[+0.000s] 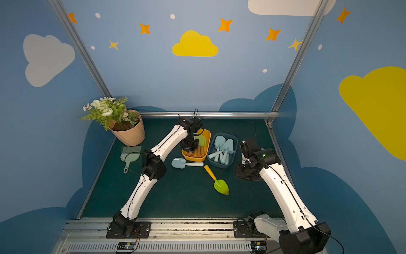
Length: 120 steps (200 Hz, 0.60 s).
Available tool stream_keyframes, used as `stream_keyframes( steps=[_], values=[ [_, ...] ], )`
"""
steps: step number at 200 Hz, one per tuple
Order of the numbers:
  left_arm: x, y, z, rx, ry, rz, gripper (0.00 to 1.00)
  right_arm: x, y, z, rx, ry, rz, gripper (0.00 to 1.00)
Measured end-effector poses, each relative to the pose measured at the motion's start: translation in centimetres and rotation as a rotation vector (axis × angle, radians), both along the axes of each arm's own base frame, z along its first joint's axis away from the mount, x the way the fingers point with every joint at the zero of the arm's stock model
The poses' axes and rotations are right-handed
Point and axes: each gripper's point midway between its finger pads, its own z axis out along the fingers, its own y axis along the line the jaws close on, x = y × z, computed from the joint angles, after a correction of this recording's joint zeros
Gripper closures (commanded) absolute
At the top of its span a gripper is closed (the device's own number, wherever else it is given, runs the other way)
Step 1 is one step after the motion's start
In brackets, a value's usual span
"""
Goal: Sort the small shovels by color and place them into the storage box
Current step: Place the shovel in the storage box.
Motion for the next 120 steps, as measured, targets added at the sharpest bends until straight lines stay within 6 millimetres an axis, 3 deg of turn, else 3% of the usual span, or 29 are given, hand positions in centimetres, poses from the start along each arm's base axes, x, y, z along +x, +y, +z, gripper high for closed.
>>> stream_keyframes(
  steps=[25, 120],
  values=[
    [-0.2, -0.4, -1.0, -0.007, 0.026, -0.003, 0.97, 0.1, 0.0, -0.1, -0.003, 0.004, -0.002, 0.49],
    [-0.4, -1.3, -1.2, -0.059, 0.046, 0.007, 0.96, 0.3, -0.1, -0.5, -0.011, 0.022, -0.007, 0.49]
  ],
)
